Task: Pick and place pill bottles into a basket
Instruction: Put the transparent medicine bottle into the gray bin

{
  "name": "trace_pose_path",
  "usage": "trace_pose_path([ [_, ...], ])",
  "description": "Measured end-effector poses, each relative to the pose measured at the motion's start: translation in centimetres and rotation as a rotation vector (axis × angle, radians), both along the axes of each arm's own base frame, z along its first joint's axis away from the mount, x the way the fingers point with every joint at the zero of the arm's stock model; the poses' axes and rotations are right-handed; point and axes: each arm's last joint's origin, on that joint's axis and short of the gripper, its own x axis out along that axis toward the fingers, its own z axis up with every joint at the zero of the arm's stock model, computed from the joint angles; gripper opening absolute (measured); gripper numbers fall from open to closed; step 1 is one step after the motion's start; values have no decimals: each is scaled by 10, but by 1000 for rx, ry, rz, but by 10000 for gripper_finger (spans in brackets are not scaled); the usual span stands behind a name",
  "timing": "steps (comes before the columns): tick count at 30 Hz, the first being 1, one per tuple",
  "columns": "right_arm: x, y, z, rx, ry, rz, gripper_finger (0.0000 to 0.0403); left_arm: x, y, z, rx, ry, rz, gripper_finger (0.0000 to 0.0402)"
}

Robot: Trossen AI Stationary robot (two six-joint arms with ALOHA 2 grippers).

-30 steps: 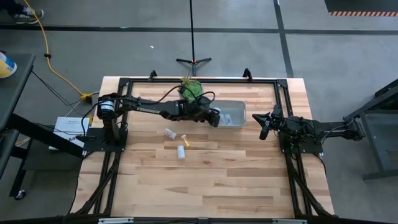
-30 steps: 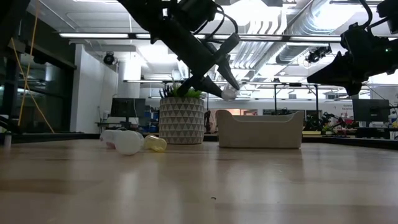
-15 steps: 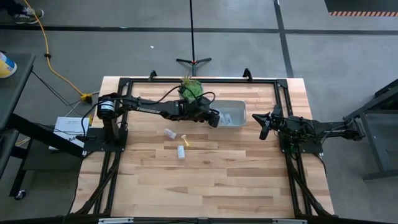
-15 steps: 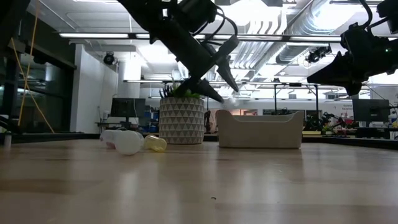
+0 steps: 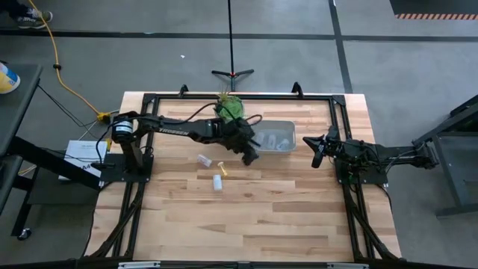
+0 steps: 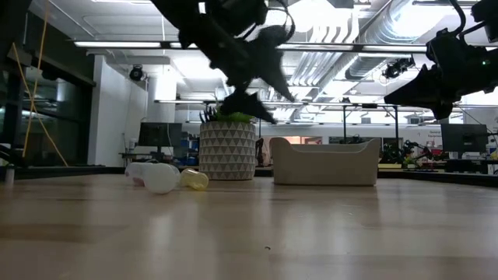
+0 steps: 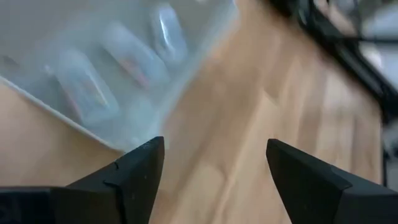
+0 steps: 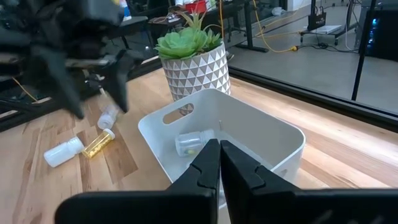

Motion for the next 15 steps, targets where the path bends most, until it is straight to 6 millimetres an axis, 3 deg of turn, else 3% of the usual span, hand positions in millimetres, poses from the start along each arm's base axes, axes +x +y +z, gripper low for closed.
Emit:
trace_pose_path([
  [7,1,0,-1,0,15,3,4,-45,-8,-8,-23,413,-183,297],
  [15,2,0,-2,2,26,4,2,-87,-11,-12,118,819,-444,281],
])
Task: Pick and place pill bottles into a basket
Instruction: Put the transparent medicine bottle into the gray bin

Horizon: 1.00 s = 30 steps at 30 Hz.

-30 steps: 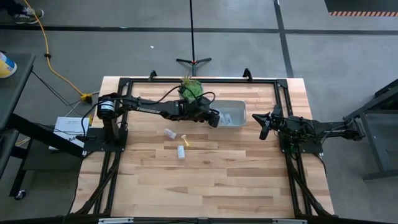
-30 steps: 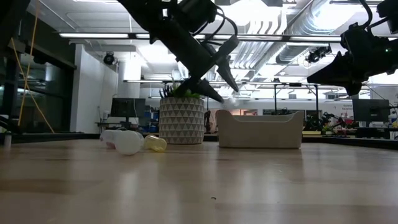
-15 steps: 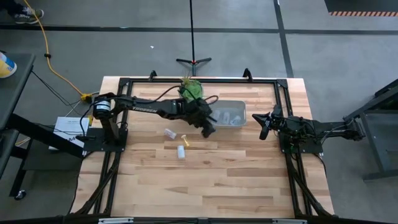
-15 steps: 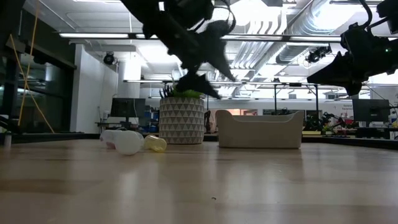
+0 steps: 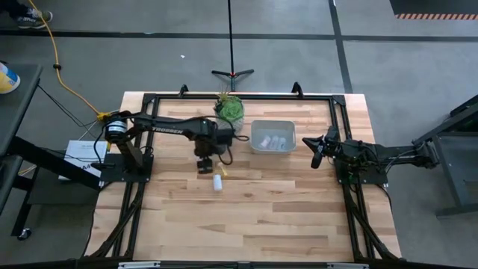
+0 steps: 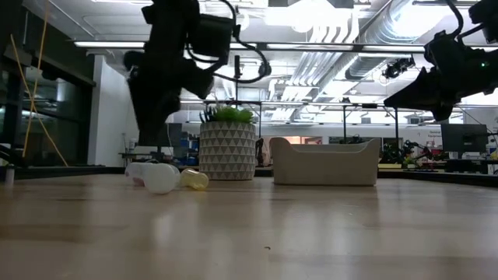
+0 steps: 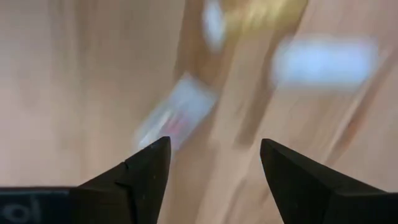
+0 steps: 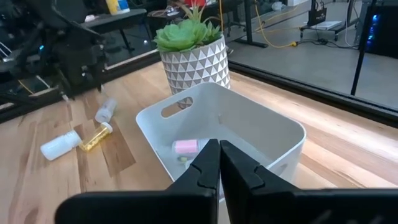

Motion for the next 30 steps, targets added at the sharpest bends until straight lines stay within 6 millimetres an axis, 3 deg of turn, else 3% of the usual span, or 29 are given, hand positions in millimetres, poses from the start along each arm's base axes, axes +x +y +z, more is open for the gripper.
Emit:
trace_pose_path([
  [4,0,0,0,-1,6,-1,3,-5,2,-1,81,50,-169,280],
  [10,0,0,0,0,6,1,1,-2,2,-3,65,16,-370,282],
  [26,1,1,-1,9,7,35,6,3,3,-5,66,-31,-490,285],
  [30,1,1,-1,9,7,35,2,-2,2,-20,59,-17,-491,285],
])
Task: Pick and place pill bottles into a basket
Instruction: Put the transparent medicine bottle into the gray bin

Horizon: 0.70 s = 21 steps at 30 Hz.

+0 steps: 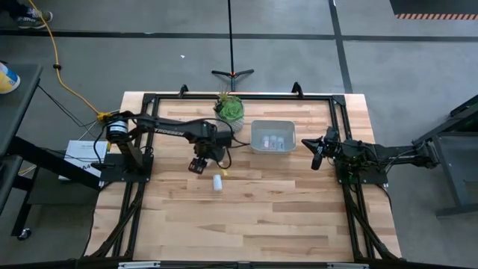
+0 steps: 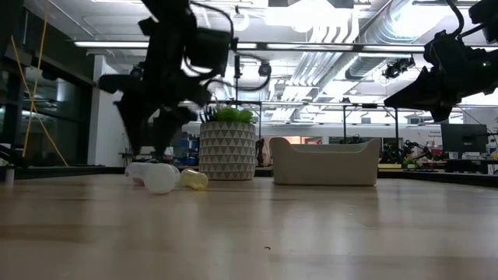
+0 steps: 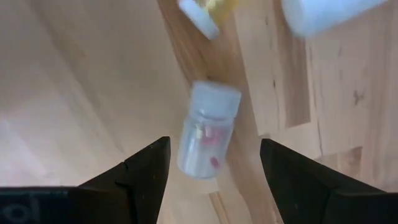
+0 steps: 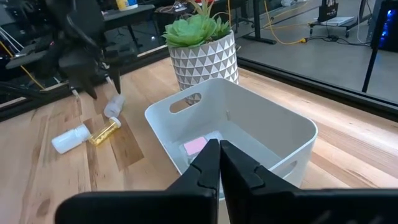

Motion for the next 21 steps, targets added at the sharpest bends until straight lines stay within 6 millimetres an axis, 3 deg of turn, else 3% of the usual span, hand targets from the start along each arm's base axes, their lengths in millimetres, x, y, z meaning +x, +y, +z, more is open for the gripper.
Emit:
trace_pose_path([
  [6,0,0,0,0,0,0,4,-11,0,-21,30,42,-1,285],
  [21,0,0,0,26,-13,-7,4,-12,0,-35,46,-13,27,284],
])
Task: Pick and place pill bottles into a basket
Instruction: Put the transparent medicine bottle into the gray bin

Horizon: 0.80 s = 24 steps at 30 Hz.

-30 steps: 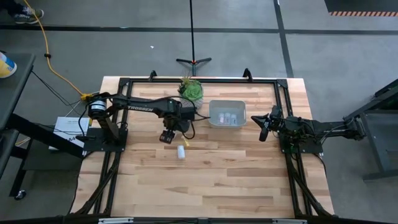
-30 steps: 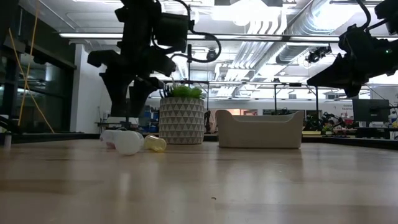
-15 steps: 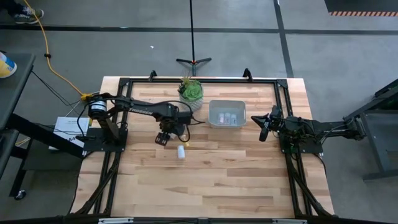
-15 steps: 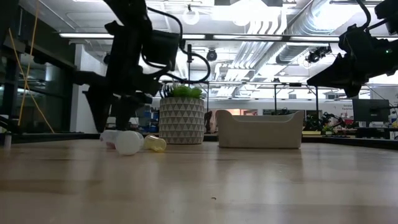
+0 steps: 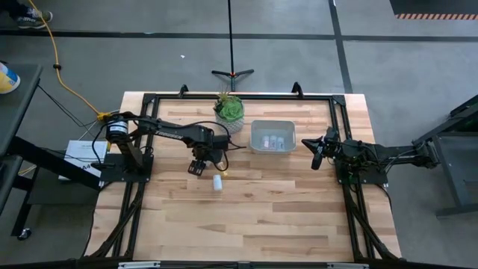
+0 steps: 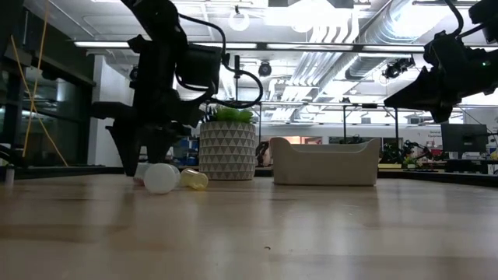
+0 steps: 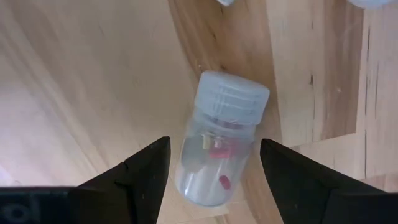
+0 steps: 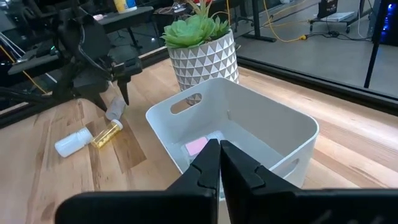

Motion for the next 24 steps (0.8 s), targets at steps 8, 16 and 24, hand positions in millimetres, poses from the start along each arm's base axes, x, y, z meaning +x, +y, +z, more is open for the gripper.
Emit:
trace_pose_path([
  [8,0,0,0,-2,1,0,2,1,0,0,2,-9,3,230],
  [16,0,0,0,-2,1,1,3,2,0,1,1,-23,140,170],
  [24,0,0,0,-3,1,1,3,14,1,35,-22,-9,209,178],
])
